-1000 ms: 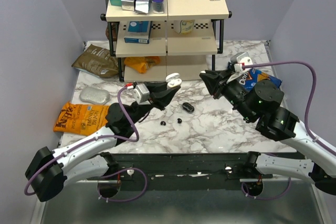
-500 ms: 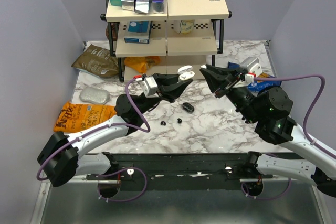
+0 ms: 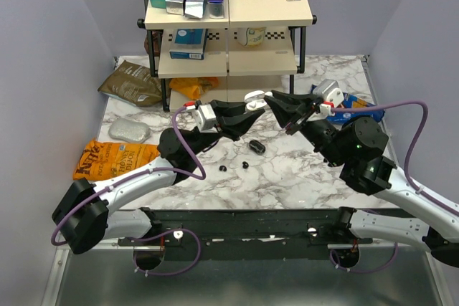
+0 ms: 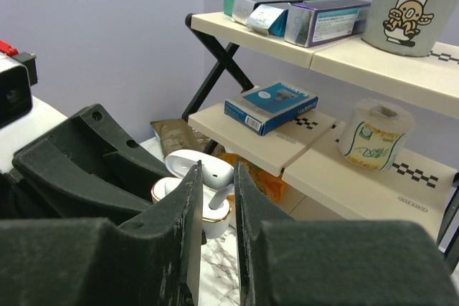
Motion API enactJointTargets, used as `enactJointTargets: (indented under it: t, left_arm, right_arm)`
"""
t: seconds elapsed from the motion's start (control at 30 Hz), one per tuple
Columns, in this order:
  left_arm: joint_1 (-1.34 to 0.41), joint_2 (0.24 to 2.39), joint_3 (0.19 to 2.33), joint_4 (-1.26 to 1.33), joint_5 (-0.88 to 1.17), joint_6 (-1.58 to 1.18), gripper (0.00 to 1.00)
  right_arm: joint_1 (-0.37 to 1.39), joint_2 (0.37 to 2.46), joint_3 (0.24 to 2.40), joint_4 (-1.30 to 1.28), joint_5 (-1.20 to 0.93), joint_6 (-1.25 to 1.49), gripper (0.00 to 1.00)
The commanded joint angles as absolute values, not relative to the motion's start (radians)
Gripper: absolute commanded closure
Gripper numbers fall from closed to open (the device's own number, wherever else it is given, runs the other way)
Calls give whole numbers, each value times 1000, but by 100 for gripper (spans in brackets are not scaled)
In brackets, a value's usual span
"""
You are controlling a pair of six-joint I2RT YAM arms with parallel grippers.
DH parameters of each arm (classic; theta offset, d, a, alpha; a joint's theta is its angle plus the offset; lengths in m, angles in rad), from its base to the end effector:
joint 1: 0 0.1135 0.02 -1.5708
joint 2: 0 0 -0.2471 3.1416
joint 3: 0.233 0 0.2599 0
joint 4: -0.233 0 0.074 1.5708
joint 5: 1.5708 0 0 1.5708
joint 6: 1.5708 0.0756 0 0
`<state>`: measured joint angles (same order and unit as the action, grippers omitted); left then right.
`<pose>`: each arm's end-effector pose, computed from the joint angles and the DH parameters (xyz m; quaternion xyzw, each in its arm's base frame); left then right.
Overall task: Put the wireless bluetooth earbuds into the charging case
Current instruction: Place the earbud in the charging case.
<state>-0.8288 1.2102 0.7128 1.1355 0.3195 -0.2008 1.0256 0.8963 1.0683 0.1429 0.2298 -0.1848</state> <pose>0.1857 -0.2378 0.3636 0.2722 0.3783 -0.4964 0.7323 0.1417 0.2005 0.4546 -0.2557 0.5327 0.2666 0.7614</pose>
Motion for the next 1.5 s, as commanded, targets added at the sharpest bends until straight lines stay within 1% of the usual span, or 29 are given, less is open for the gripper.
enactJointTargets:
  t: [0.0, 0.13, 0.33, 1.07, 1.47]
  left_arm:
    - [-830, 1209, 761, 1160, 339, -229, 100]
    - [-830, 1204, 785, 1074, 333, -248, 100]
    - [-830, 1192, 795, 1031, 331, -255, 100]
    - [-830, 1170, 781, 1017, 327, -256, 100]
    - [-830, 1170, 776, 1022, 321, -247, 100]
  right_arm:
    - [1026, 905, 1045, 193, 219, -207, 99]
    - [1025, 911, 1029, 215, 247, -206, 99]
    - [1025, 916, 1016, 248, 268, -204, 99]
    - [1026, 930, 976, 279, 333, -249, 99]
    - [1025, 927, 977, 239, 310, -238, 99]
